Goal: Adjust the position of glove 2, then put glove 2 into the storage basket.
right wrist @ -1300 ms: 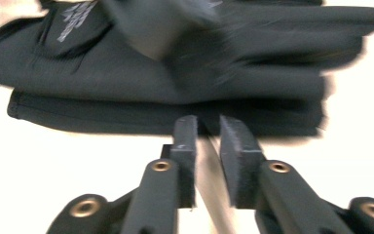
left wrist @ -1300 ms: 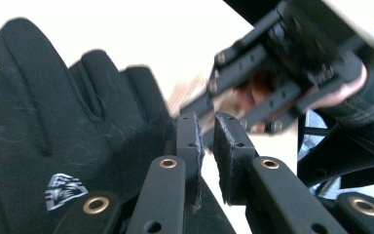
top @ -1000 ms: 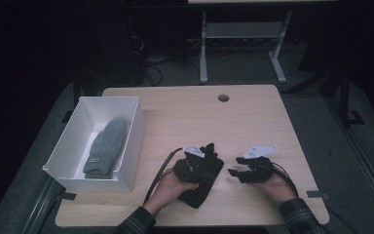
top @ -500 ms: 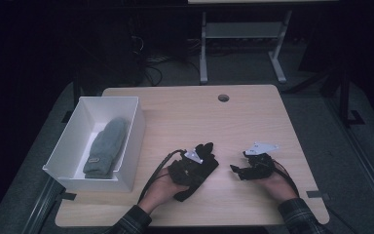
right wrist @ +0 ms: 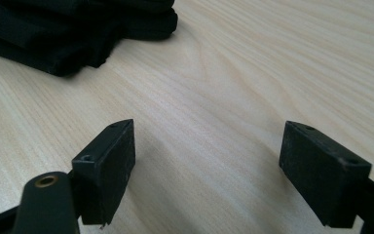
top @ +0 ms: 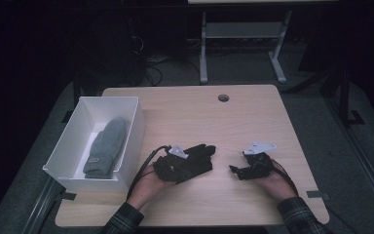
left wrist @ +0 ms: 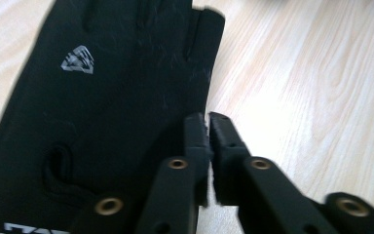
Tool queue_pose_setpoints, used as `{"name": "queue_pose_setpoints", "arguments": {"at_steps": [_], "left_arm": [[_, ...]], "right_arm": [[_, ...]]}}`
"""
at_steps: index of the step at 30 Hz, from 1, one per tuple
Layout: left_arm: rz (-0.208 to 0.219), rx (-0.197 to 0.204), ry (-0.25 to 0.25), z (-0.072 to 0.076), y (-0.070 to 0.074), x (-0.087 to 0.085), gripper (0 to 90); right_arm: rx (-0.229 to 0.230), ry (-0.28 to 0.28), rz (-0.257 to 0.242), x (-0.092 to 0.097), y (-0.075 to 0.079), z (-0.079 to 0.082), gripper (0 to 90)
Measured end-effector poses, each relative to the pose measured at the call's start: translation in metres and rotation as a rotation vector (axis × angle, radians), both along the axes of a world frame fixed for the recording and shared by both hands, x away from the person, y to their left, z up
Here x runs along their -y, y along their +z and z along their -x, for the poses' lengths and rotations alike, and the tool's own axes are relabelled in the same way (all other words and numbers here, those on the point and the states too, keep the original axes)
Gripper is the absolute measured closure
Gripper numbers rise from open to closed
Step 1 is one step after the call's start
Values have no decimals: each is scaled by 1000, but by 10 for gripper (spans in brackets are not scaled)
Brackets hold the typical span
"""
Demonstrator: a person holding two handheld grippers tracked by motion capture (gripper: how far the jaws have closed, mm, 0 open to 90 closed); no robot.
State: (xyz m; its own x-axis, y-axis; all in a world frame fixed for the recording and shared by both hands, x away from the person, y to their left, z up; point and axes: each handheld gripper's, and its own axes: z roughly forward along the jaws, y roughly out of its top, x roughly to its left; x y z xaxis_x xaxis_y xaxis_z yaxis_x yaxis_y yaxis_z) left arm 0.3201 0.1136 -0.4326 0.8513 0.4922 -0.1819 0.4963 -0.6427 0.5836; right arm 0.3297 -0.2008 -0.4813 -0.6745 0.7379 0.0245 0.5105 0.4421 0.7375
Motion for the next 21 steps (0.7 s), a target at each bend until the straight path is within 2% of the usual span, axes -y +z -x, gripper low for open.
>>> {"name": "queue_pose_setpoints", "arguments": {"at_steps": [1,2,6,9,10,11,13,15,17,21], "left_arm": [[18,6,3,-1,1,0,789],[11,12,-12,-2,4,-1,748],[55,32,1,-6,10,-4,595],[67,47,-20,-11,13,-5,482],[67,80,-31,-13,15,-5,482],[68,91,-36,-14,16,-5,424],[71,109,-39,-18,18,-4,393],[64,112,-44,-23,18,-3,329],[39,134,-58,-27,17,-1,258],[8,149,-62,-33,9,0,176]], "right_arm": [[-7,-1,-2,0,0,0,198],[-17,-3,-5,0,0,-1,193],[-19,-2,-6,0,0,-1,186],[-20,-1,-6,0,0,-1,185],[-20,-1,-5,0,0,-1,184],[-20,-1,-5,0,0,-1,183],[-21,-1,-5,0,0,-1,182],[-20,-1,-5,0,0,-1,181],[-20,-1,-5,0,0,-1,181],[-20,-1,-6,0,0,-1,181]]}}
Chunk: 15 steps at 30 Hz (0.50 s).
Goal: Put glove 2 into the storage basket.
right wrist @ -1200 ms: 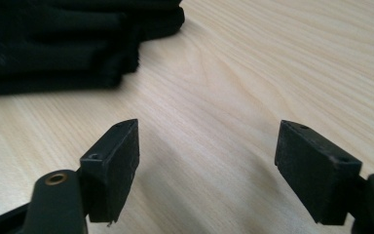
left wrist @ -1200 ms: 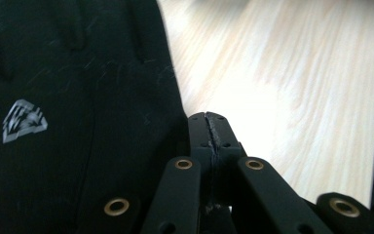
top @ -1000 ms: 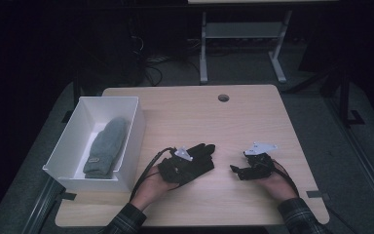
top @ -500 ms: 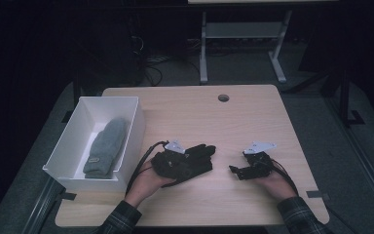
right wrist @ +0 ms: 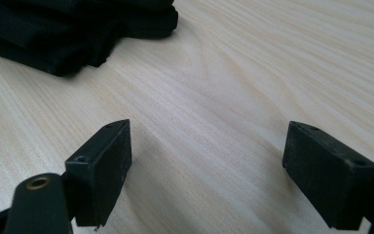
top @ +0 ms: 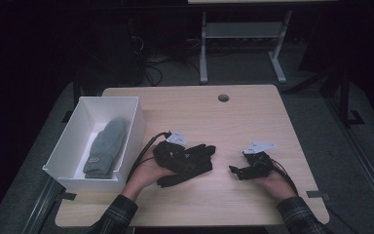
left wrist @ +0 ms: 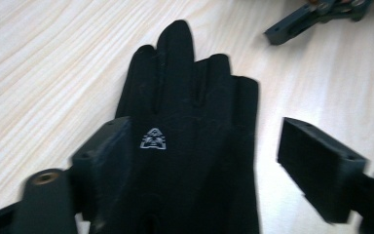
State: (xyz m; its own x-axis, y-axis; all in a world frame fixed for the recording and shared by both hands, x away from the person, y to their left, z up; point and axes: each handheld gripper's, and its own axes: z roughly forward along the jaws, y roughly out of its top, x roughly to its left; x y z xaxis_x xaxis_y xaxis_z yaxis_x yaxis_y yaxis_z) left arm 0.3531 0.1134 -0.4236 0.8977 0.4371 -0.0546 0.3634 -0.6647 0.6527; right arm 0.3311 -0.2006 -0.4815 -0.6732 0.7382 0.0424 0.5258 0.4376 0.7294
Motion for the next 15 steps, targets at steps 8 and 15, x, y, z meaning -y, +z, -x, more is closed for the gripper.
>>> {"name": "queue_pose_setpoints", "arguments": {"at_steps": [8,15], "left_arm": [[-37,-6,3,-10,-14,-4,142],[-71,-15,6,-12,-26,-4,140]], "right_arm": [[0,2,2,0,0,0,181],[2,3,0,0,0,0,182]]}}
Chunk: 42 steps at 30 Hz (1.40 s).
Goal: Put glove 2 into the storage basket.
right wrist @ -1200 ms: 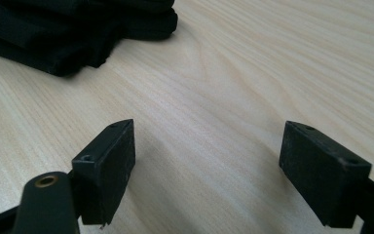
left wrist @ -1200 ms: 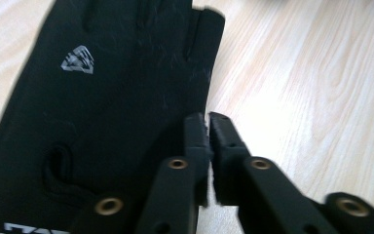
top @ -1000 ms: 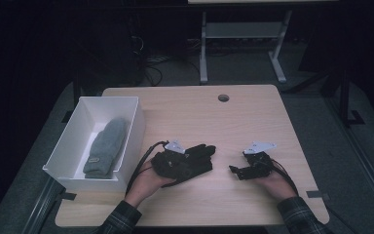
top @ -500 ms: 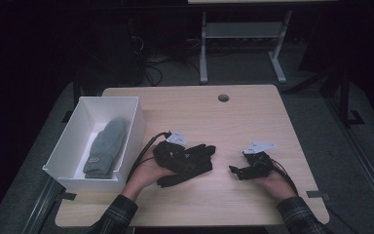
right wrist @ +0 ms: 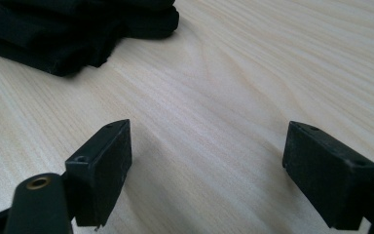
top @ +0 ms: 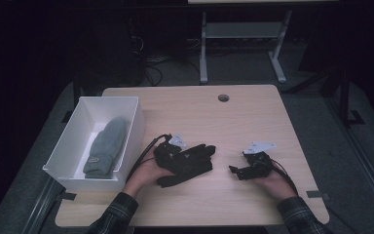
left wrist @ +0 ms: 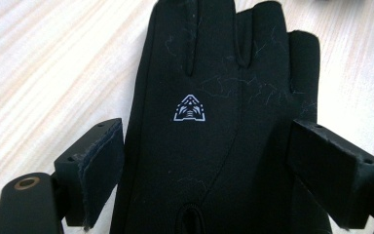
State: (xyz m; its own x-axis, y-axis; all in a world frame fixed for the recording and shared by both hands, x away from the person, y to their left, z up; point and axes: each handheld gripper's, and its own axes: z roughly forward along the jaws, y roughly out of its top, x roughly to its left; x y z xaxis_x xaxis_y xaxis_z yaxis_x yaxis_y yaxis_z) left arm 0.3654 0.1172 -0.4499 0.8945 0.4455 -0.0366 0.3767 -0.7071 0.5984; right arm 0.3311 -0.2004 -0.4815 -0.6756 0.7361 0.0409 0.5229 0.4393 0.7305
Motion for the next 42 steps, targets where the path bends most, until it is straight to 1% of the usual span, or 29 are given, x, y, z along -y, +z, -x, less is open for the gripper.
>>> {"name": "queue_pose_setpoints", "arguments": {"at_steps": [1,2,4,6,7,8,12,13,16,17,19,21,22,23,25,26,29,31,35,37,42], "left_arm": [[8,-3,11,1,-2,1,140],[-6,-1,-1,0,-2,1,140],[-5,1,-5,0,-3,1,140],[13,-12,11,1,-6,1,141],[14,-17,8,0,-7,0,141],[5,-20,0,-1,-7,-1,141],[11,-30,-4,0,-8,-1,155],[26,-35,4,1,-8,0,170],[24,-43,-23,1,-7,-1,235],[32,-47,-27,2,-7,0,268],[28,-52,-55,4,-5,0,349],[28,-50,-64,5,-4,1,416],[34,-55,-64,6,-4,1,447],[22,-63,-77,6,-3,0,478],[26,-79,-77,7,-2,0,553],[36,-83,-68,7,-3,1,574],[33,-103,-56,7,-1,2,617],[27,-107,-54,7,0,3,636],[27,-120,-48,8,3,4,657],[38,-134,-29,8,5,5,662],[50,-127,-13,10,13,7,664]], "right_arm": [[1,1,0,0,0,0,182],[1,3,1,0,0,0,182],[1,4,1,0,0,0,182],[0,4,1,0,0,0,182],[0,5,1,0,0,0,182],[1,5,1,0,0,0,182],[1,5,1,0,0,0,182],[1,5,2,0,0,0,182],[1,5,1,0,0,0,182],[0,5,2,0,0,0,182],[0,6,2,0,0,0,182],[1,6,2,0,0,0,182],[1,6,2,0,0,0,182],[1,6,2,0,0,0,182],[0,7,2,0,0,0,182],[0,8,3,0,0,0,182],[0,9,3,0,0,0,182],[-1,9,3,0,0,0,181],[0,10,3,-1,0,0,181],[-1,10,3,0,0,0,181],[-2,11,3,-1,0,1,181]]}}
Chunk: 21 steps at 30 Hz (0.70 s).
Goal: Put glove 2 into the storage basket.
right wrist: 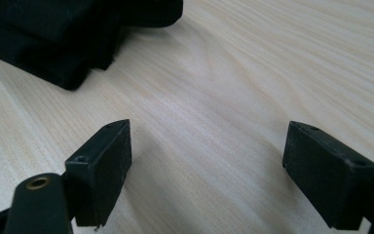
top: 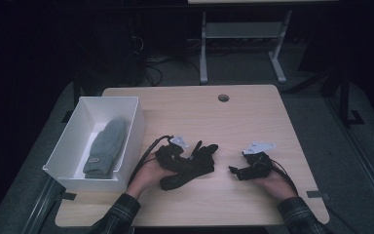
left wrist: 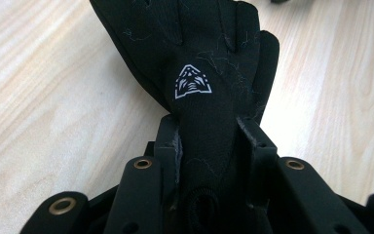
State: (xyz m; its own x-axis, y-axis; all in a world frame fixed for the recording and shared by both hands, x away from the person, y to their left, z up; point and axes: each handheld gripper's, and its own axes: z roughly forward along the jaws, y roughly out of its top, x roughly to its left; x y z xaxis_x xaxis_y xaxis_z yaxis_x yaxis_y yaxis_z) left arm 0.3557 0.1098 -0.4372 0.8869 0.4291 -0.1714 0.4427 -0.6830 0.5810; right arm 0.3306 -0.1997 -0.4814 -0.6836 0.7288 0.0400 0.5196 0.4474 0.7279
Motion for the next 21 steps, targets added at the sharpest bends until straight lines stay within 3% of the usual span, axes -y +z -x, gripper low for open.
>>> {"name": "queue_pose_setpoints", "arguments": {"at_steps": [11,21], "left_arm": [[24,1,58,-4,34,-1,663],[46,41,106,-11,76,-11,663]], "right_arm": [[0,2,0,0,0,0,180],[2,6,1,0,0,0,179]]}}
